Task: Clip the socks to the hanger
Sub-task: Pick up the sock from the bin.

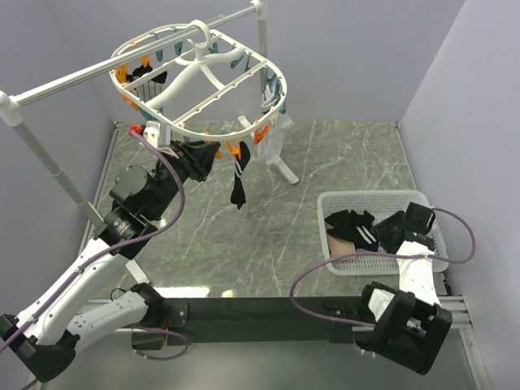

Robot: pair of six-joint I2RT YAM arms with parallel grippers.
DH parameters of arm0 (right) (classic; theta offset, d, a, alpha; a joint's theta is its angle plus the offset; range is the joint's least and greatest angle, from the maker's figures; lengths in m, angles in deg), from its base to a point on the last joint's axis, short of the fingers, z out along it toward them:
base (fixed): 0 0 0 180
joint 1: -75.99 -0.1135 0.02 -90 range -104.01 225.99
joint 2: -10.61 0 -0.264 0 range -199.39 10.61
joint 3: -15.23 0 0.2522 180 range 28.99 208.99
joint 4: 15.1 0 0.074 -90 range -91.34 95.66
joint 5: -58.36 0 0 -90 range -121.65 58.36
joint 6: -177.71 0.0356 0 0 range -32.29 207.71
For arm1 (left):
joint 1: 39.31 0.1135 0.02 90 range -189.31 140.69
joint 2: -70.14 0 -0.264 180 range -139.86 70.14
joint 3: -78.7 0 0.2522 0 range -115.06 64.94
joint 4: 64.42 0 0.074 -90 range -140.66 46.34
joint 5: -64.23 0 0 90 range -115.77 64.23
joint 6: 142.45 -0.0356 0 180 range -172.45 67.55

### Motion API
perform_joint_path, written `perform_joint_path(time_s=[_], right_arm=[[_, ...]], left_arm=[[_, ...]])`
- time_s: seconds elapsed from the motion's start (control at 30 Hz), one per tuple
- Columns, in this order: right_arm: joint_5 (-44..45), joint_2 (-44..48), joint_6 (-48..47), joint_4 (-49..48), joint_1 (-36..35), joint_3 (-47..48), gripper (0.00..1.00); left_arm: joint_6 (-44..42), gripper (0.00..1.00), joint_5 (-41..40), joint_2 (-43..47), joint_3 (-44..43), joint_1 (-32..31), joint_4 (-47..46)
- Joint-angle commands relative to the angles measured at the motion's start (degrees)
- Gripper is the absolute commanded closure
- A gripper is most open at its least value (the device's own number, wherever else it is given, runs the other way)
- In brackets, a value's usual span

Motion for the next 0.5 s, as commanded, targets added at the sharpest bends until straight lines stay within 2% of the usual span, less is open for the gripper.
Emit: perform_joint_path(time_s=[0.0,0.2,0.43,0.47], right_arm=[[-0.73,-2.53,1.35,-3.58,-0.03,-0.66,0.42],[-1.34,-6.66,1.35,-6.13,-0.11,-0.75,0.44],[-3.36,-8.95,1.97,-10.53,-0.64,-0.75,0.53],[-3.54,-9.65,1.88,-10.97,-0.73,-0.66,0.58]], left_arm=[[-0.33,0.76,-0.27,0.91,0.05,0.26,-3.00],[-0.51,0.76,-0.62,1.08,0.32,0.34,-3.18],[-0.69,0.76,-0.97,0.91,0.23,0.34,-3.09],[-0.86,0.76,-1.06,1.08,0.23,0.34,-3.09]])
